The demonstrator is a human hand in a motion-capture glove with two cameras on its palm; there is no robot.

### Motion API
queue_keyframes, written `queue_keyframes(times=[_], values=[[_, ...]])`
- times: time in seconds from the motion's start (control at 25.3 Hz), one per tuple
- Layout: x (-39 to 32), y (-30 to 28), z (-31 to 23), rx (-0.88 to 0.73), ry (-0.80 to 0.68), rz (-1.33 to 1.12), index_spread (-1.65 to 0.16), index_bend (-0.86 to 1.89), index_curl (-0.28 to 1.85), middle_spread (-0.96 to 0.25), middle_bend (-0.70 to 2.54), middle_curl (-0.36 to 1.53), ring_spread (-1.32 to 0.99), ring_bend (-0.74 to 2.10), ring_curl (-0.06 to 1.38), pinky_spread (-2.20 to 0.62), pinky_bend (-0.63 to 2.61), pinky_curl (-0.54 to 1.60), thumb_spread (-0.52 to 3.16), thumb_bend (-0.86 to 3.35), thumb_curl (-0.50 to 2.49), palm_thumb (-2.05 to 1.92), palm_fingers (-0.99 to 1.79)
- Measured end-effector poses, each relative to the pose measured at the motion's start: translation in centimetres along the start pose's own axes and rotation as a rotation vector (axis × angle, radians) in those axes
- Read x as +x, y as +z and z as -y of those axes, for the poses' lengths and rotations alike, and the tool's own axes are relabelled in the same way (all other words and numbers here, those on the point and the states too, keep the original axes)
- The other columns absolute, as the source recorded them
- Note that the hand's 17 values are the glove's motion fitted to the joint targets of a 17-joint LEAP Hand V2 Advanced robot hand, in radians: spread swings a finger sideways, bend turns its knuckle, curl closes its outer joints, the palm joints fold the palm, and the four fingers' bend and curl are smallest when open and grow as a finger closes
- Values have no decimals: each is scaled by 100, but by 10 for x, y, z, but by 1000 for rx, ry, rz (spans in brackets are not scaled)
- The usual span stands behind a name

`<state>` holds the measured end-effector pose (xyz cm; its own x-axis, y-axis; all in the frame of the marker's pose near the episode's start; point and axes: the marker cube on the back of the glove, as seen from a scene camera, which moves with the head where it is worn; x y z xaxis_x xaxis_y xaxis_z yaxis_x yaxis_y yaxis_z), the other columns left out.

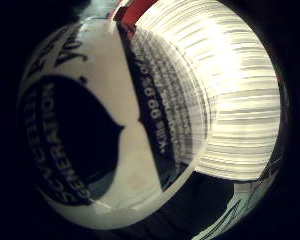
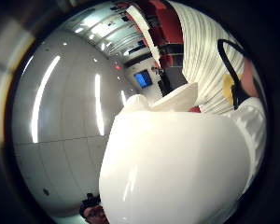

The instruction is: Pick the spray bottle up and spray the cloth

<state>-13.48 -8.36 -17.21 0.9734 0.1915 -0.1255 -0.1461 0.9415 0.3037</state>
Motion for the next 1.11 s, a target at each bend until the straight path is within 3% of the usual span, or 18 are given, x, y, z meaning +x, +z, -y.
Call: queue_keyframes(times=[0.28, 0.59, 0.75, 0.99, 1.11], values=[[7, 40, 5, -105, -8, -20, -15, 70, 61, -9, 68, 57, -10, 48, 46, 13, 9, 8, 59, -1, 73, 122, 69], [20, 49, 23, -122, 34, -155, -15, 69, 62, -9, 69, 58, -10, 48, 46, 12, 9, 9, 58, -1, 74, 123, 69], [35, 58, 41, -146, 189, -390, -15, 67, 62, -8, 68, 58, -10, 48, 46, 12, 12, 10, 58, 0, 75, 124, 72], [75, 60, 60, -222, 539, -892, -15, 63, 62, -9, 66, 57, -9, 48, 47, 11, 14, 12, 56, -1, 77, 124, 76], [93, 56, 65, -197, 608, -1143, -15, 61, 62, -9, 65, 58, -9, 48, 48, 11, 15, 14, 56, -1, 77, 123, 77]])
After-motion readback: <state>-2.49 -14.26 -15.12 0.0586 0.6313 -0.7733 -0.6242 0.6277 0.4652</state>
